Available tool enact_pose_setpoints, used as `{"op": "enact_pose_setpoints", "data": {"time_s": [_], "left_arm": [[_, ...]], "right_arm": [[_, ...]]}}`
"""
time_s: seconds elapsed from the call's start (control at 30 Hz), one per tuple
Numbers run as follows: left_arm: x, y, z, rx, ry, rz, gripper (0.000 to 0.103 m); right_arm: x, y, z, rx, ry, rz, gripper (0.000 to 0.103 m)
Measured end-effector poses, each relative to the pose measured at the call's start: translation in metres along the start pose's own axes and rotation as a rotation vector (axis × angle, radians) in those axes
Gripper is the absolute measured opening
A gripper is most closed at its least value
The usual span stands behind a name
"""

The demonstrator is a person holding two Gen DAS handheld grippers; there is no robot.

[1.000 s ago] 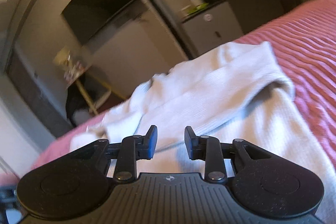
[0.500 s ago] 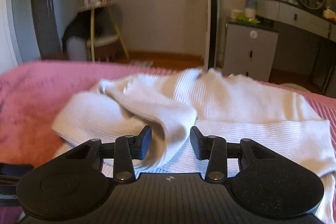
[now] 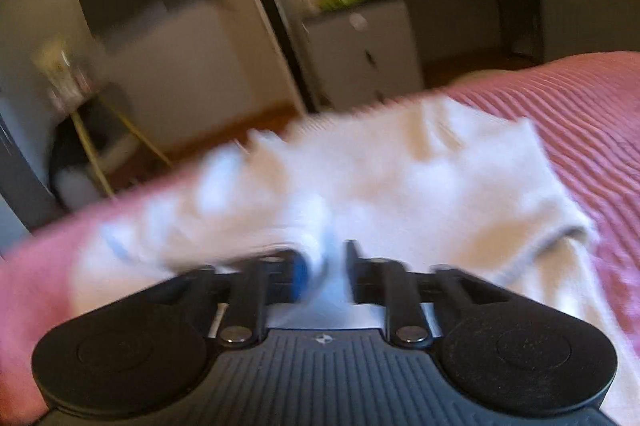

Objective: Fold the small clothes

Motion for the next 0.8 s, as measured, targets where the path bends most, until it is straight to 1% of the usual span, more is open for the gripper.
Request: {"op": "enact_pose_setpoints", "data": {"time_s": [0.03,0.07,0.13,0.2,0.33,0.37,0.43,0.47,0.53,0.6,0.63,0.67,0.7,0.73,0.77,0.8], "left_arm": [[0.001,0.0,0.0,0.0,-0.002,0.003,0.072],[0.002,0.0,0.0,0.0,-0.004,0.008,0.072],[0.003,0.001,0.0,-0.002,-0.006,0.012,0.072],[0.003,0.001,-0.001,-0.004,-0.003,0.009,0.072],[0.001,0.0,-0.002,-0.011,0.004,-0.005,0.072],[0.001,-0.001,-0.003,-0.012,0.004,-0.007,0.072],[0.001,-0.002,-0.004,-0.01,0.0,-0.002,0.072],[0.0,-0.003,-0.005,-0.004,-0.003,0.001,0.072],[0.0,-0.004,-0.006,0.002,-0.008,0.005,0.072],[0.0,-0.003,-0.004,-0.003,-0.006,0.002,0.072],[0.0,-0.002,-0.003,-0.007,-0.005,0.002,0.072],[0.0,-0.002,-0.003,-0.009,-0.004,0.002,0.072],[0.0,-0.002,-0.002,-0.008,-0.004,0.001,0.072],[0.0,-0.003,-0.003,-0.005,-0.002,0.0,0.072],[0.0,-0.003,-0.003,-0.002,0.001,-0.002,0.072],[0.0,-0.003,-0.003,-0.001,0.002,-0.005,0.072]], "right_arm": [[0.001,0.005,-0.003,0.012,0.021,-0.052,0.033],[-0.003,0.009,-0.008,0.033,0.041,-0.124,0.037],[-0.013,0.012,-0.014,0.07,0.076,-0.247,0.039],[-0.028,0.012,-0.018,0.101,0.088,-0.37,0.041],[-0.059,0.017,-0.023,0.135,0.037,-0.584,0.041],[-0.065,0.021,-0.023,0.135,0.018,-0.628,0.04],[-0.073,0.026,-0.021,0.141,0.013,-0.688,0.04],[-0.077,0.027,-0.02,0.145,0.015,-0.712,0.039],[-0.084,0.028,-0.015,0.147,0.03,-0.767,0.036],[-0.091,0.026,-0.008,0.146,0.044,-0.806,0.027],[-0.096,0.026,-0.001,0.139,0.049,-0.818,0.022],[-0.099,0.026,0.004,0.123,0.043,-0.824,0.006],[-0.1,0.025,0.006,0.107,0.036,-0.824,0.006],[-0.101,0.023,0.007,0.11,0.032,-0.807,0.006],[-0.101,0.018,0.006,0.122,0.02,-0.773,0.006],[-0.096,0.009,0.002,0.145,0.01,-0.7,0.006]]}}
Point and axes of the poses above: each gripper's, at about its wrist camera, not at the fingertips, and z roughly the way its jaws point, x to its right, y to its underside, the point moved 5 cm from there along z, roughly the way its jaws point, and after that the axes turned 5 degrees about z, right-handed, at the moved point
